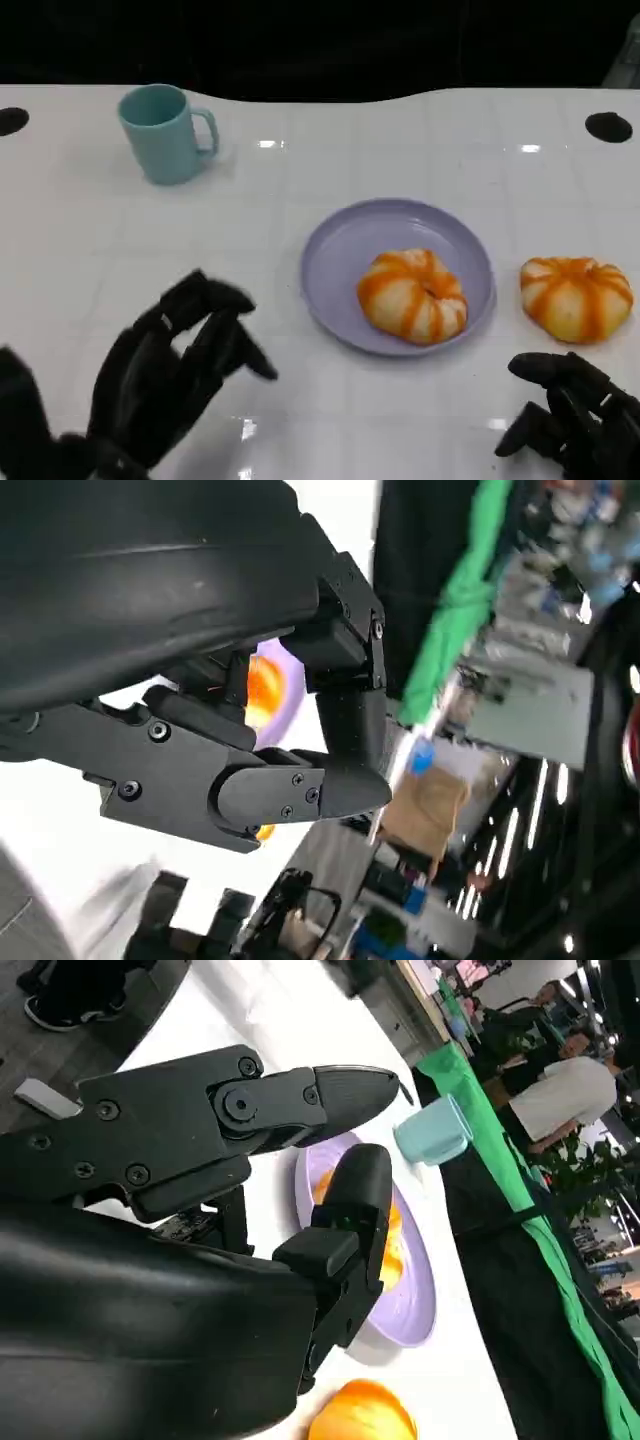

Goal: Grasp the bread from the table and place it into the plate.

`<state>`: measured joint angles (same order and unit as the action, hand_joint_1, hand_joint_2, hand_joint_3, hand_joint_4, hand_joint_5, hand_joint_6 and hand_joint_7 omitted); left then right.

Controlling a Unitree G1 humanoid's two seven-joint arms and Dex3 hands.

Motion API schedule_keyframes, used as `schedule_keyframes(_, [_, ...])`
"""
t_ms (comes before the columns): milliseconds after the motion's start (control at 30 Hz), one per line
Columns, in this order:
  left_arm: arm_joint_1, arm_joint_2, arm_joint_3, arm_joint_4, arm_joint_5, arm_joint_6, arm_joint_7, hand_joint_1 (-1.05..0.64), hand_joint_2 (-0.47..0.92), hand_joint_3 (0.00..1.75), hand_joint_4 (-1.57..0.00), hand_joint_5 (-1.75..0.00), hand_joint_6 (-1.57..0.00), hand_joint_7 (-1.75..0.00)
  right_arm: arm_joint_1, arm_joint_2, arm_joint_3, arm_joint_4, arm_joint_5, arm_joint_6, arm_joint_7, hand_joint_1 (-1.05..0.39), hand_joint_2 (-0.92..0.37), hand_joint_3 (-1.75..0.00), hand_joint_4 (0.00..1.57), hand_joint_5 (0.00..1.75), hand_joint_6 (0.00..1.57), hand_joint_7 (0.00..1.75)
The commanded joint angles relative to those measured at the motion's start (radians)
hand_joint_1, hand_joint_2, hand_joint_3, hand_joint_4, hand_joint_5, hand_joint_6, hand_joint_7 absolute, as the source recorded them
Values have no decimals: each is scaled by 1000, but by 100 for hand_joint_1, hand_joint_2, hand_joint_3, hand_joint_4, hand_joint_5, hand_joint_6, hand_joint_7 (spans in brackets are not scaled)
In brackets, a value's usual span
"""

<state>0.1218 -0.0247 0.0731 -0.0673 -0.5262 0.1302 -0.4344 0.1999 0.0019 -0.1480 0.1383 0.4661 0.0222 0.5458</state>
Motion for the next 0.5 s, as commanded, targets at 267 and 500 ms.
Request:
schedule_keyframes(267, [167,-24,-3,-133,-23,76,76,-52,92,46,-61,-175,-42,-164,18,-14,-11,-22,18,1,19,-62,-92,-22,66,144,72,91])
schedule_keyframes(500, [188,-17,10,-113,-30,78,67,-52,92,39,-61,-175,-43,-161,18,-11,-7,-26,12,1,5,-64,-92,-21,68,143,73,90])
